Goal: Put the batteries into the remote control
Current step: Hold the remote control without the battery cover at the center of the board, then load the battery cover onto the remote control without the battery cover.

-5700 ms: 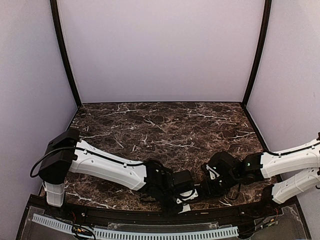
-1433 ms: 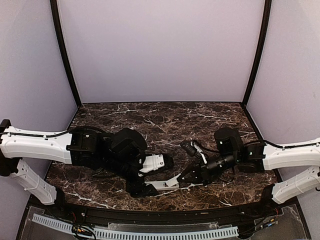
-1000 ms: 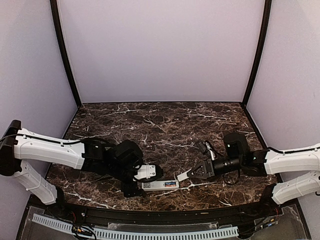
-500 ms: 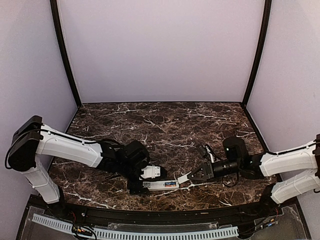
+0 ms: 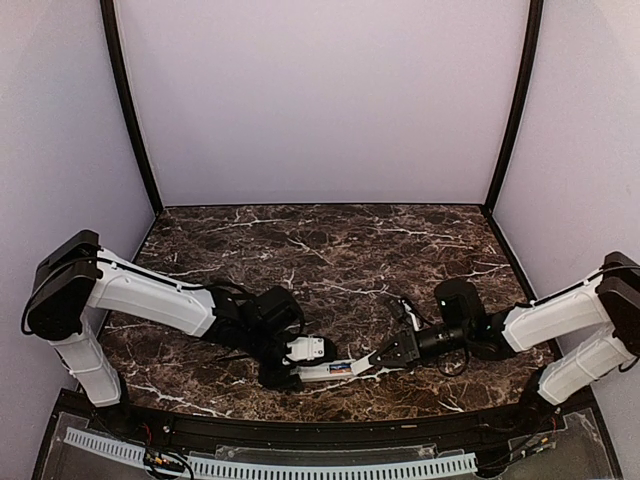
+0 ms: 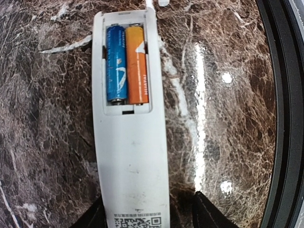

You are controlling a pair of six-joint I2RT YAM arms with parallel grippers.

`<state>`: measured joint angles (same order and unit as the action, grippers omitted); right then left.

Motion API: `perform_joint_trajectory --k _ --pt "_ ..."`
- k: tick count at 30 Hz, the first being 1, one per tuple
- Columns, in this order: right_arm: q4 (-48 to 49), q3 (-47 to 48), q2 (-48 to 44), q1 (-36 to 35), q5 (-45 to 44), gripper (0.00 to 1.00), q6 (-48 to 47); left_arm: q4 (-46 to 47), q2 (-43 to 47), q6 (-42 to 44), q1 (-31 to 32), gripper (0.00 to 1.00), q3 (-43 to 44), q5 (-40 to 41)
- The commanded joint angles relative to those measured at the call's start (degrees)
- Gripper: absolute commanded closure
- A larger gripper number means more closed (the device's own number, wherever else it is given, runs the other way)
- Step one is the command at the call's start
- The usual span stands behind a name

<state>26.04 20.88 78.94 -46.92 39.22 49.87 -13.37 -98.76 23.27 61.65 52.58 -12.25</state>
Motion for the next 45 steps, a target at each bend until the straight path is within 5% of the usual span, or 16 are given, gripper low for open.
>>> perform_joint_trajectory --k 1,7,20,37,45 --pt "4.57 0.75 1.51 0.42 1.29 1.00 0.92 -2.34 -0.29 -4.67 -0.04 0.48 1.45 -2.16" --pt "8.83 0.44 4.83 0.42 1.87 1.00 3.18 -3.75 -0.20 -10.18 0.47 0.60 2.98 -3.98" --pt "12.21 2.78 10.38 0.77 3.21 1.00 4.96 -7.55 -5.26 -19.13 1.46 0.57 7.24 -4.53" --pt "32.75 1.67 22.64 0.69 5.73 1.00 14.41 -6.53 -6.40 -19.15 1.51 0.54 6.92 -4.35" --pt "34.62 1.38 25.31 0.64 4.82 1.00 15.40 -6.56 -6.65 -18.75 1.46 0.54 7.01 -4.49"
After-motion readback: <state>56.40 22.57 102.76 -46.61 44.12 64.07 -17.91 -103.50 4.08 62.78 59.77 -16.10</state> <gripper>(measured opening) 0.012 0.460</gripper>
